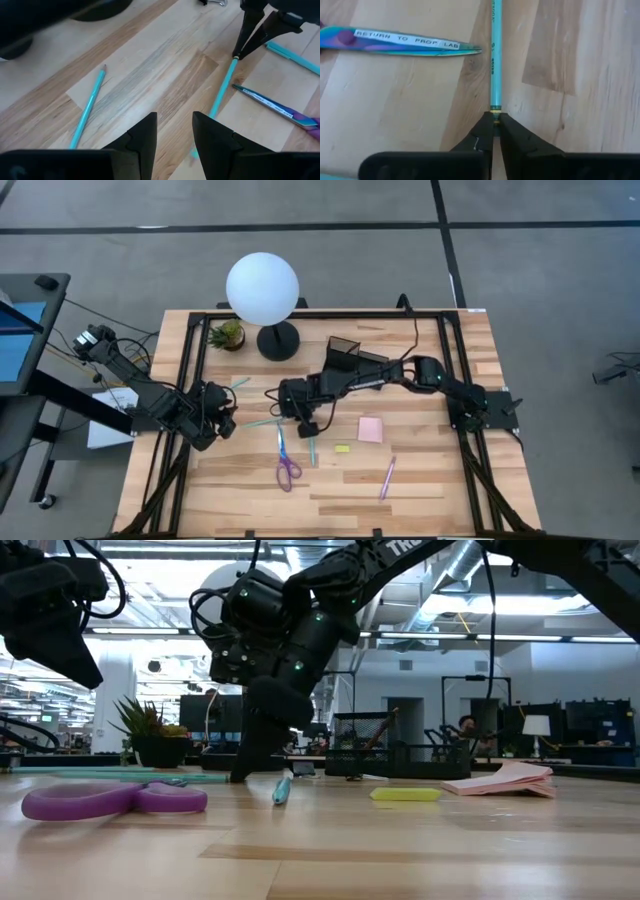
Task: Pick and place office supplies into organizer
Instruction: Put the blue pencil into the black desk organizer
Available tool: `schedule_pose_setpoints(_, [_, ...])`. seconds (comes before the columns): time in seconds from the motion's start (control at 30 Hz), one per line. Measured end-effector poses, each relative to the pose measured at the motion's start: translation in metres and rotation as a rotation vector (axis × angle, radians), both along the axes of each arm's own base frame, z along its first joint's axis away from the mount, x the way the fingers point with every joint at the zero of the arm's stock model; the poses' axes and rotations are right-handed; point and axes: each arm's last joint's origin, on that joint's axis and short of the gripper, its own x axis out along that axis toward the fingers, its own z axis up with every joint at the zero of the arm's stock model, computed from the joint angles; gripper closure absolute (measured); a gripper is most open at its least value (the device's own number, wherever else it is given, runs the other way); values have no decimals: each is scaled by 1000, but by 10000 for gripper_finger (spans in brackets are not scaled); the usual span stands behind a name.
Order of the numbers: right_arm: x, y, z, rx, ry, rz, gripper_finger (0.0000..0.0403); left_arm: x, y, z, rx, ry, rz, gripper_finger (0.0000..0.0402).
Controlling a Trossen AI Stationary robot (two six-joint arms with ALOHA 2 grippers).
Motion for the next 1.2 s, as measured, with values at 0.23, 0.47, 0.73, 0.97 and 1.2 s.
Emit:
schedule_pose_setpoints(0.23, [-4, 12, 6, -39, 22, -137, 397, 2, -1, 1, -15, -21, 1, 281])
schedule_pose_setpoints(0.47, [-23, 17, 36, -138, 100, -187, 401, 2, -2, 1, -19, -26, 1, 281])
schedule_pose_setpoints(0.73, [-71, 3, 112, -405, 176, -390, 401, 3, -2, 1, -27, -42, 2, 281])
schedule_pose_setpoints(0.97, [-65, 7, 139, -216, 4, -329, 402, 4, -2, -5, 53, 1, -58, 281])
schedule_pose_setpoints(1.2, [-56, 17, 141, -235, -87, -243, 402, 2, 3, -45, 271, 30, -119, 281])
